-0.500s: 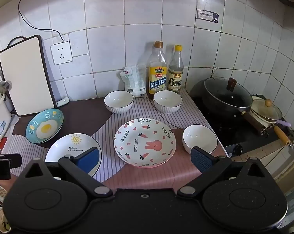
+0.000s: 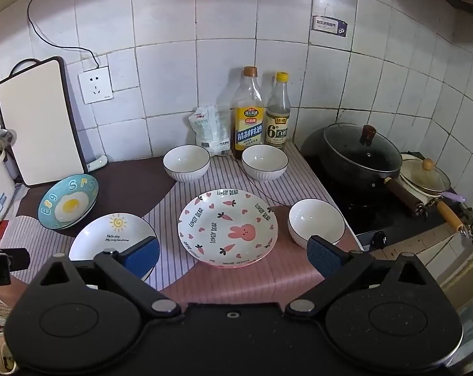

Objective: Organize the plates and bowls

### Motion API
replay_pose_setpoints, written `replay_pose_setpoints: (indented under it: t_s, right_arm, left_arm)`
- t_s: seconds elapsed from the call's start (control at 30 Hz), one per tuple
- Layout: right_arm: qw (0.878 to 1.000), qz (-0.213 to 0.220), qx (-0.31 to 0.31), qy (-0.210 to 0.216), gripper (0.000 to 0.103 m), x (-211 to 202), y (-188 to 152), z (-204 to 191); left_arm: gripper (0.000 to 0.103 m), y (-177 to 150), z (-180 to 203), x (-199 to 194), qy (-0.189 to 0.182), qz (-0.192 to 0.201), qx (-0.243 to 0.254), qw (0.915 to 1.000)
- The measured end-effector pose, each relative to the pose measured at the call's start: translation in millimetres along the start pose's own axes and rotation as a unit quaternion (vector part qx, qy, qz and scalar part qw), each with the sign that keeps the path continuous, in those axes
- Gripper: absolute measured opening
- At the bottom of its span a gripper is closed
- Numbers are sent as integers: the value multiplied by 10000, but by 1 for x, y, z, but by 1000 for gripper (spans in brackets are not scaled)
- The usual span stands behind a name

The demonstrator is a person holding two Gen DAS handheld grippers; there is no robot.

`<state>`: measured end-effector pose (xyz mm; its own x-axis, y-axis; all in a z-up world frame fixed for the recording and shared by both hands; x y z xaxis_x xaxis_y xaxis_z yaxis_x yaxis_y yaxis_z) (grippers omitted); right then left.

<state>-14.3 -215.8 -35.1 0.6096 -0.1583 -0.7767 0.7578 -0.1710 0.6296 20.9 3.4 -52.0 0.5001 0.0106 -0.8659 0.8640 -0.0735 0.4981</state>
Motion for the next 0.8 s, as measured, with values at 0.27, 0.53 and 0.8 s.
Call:
replay_pose_setpoints:
  t_s: [0.27,0.53,0.8]
  right_arm:
    - [10000,-11,69,-47,102,0,-2,7]
    - [10000,-25,65,-66,102,1,-3,6]
    - [10000,4,-12,-77,102,1,-6,5]
  left_arm:
    - [103,-8,-4,2,-193,110,-173,9996]
    - [103,-10,-5,4,-126,106,-122,9998]
    - [103,-13,-7,5,-139,108,-137,9998]
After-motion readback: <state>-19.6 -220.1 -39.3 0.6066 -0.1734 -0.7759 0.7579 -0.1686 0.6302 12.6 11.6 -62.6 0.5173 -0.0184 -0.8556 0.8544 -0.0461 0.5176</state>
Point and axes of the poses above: each gripper's, at about its wrist camera, not at the fingertips, and x roughly the way its jaws point, z to its right, y to its top, the point moved 5 cm from there along x, roughly the way its jaws point, and after that the axes turned 8 degrees about -z, right-handed, at the moved point
